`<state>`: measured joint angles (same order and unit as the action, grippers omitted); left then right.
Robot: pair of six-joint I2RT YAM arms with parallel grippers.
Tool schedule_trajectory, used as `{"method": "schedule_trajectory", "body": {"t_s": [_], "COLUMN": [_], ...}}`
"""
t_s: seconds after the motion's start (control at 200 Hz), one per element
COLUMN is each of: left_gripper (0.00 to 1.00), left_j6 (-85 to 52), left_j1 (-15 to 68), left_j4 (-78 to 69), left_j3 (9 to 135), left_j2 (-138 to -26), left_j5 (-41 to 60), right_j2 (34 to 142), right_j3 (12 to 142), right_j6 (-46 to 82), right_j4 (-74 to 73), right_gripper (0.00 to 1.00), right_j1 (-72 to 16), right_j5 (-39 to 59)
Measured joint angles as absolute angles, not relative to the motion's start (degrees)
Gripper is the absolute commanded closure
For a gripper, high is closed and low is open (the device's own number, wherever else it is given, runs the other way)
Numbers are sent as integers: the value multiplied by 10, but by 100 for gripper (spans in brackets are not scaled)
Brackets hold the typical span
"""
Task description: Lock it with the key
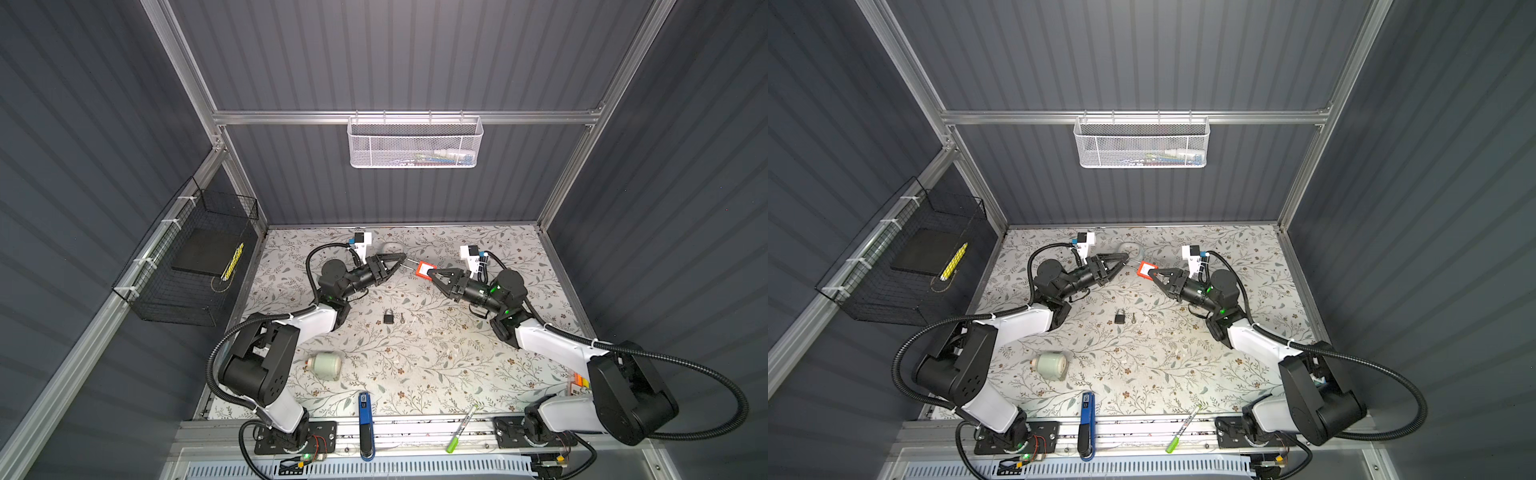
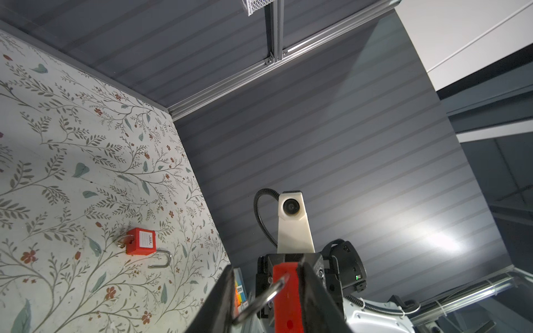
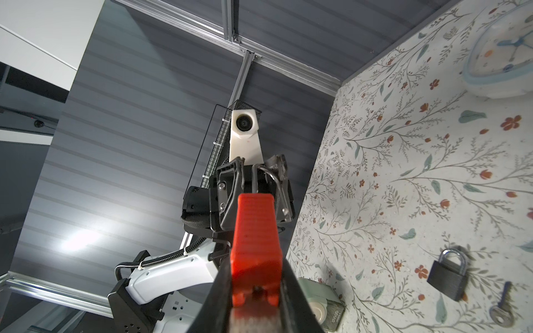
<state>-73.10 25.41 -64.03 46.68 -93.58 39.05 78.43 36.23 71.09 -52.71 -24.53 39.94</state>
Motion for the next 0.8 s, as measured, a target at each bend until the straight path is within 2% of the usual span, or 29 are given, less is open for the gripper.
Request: {"method": "schedule_trajectory", "body": {"t_s": [0.165, 0.52, 0.8], "left_gripper": [83, 100, 100], "left_j6": [-732, -738, -744], "left_j1": [254, 254, 249], "left_j4": [-642, -646, -656], "left_j3": [467, 467, 464], "left_j2": [-934, -924, -924], "left_j5": [391, 390, 385], "right_j2": [787, 793, 826], "right_j3": [365, 374, 385], "right_j6": [705, 690, 710], "right_j4": [-526, -519, -557], "right_gripper": [100, 100, 100], "right_j1": [-245, -244, -242], "right_j5": [403, 418, 434]}}
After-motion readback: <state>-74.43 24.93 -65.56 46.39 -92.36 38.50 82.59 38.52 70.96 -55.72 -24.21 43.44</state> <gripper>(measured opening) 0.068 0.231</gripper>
